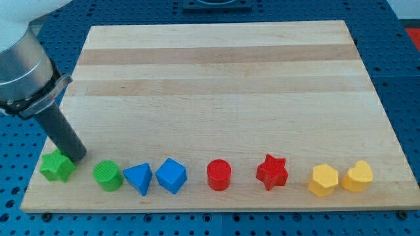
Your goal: Push green star to the bottom left
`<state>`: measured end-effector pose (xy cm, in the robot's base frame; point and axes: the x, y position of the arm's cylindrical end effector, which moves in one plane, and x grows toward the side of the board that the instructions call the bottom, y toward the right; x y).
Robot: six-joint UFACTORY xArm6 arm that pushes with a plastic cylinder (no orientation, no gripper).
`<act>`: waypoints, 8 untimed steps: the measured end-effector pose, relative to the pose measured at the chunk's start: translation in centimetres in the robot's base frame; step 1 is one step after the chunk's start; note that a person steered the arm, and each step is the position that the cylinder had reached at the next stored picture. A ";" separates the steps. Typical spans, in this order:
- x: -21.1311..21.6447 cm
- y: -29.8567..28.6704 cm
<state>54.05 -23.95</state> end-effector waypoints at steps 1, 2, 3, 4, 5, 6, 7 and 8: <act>-0.8 0.0; -2.6 -0.2; -2.0 -2.6; -1.8 -3.6; -1.8 -4.2; -1.4 -6.1; 0.0 -6.2; 0.7 -5.4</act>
<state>54.78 -29.38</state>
